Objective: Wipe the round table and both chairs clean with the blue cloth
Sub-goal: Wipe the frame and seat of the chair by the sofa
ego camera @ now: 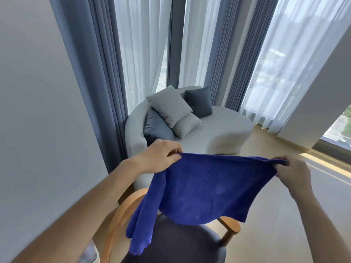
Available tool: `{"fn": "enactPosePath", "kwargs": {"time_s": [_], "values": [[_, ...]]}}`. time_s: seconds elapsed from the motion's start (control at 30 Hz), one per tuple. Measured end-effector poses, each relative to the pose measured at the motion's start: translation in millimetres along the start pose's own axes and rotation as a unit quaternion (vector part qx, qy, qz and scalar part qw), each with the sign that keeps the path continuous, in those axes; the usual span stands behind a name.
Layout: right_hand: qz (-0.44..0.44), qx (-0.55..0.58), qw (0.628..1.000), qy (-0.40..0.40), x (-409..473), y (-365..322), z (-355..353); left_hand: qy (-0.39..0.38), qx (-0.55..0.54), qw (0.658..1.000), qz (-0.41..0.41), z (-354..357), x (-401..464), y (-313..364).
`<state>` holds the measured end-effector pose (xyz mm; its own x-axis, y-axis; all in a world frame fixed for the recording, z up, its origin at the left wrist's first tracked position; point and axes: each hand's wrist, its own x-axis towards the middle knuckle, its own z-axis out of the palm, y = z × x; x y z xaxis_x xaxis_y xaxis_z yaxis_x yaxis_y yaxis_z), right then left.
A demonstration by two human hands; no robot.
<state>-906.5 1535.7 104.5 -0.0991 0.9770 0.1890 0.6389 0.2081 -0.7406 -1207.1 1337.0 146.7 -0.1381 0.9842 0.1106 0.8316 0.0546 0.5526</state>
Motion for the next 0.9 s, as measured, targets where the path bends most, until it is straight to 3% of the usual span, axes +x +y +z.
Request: {"fn": "enactPosePath", "kwargs": {"time_s": [0.13, 0.2, 0.33, 0.43, 0.63, 0.9], "values": [[-0.009, 0.068, 0.997, 0.038, 2, -7, -7, -0.081, 0.108, 0.990, -0.048, 7, -4, -16], [-0.029, 0.101, 0.994, 0.039, 3, -12, -9, -0.083, 0.142, 0.982, -0.088, 18, -7, -24], [-0.046, 0.115, 0.991, 0.054, 1, -14, -15, -0.005, 0.166, 0.976, -0.143, 30, -7, -30], [-0.040, 0.080, 0.995, 0.045, 0, -3, -19, 0.064, 0.154, 0.978, -0.127, 23, -5, -26], [0.026, 0.072, 0.996, -0.047, -16, 26, -3, 0.111, 0.055, 0.991, -0.052, 5, 5, 4], [0.023, 0.096, 0.974, -0.205, -44, 32, 34, 0.148, 0.103, 0.981, -0.067, -23, 22, 15]]}}
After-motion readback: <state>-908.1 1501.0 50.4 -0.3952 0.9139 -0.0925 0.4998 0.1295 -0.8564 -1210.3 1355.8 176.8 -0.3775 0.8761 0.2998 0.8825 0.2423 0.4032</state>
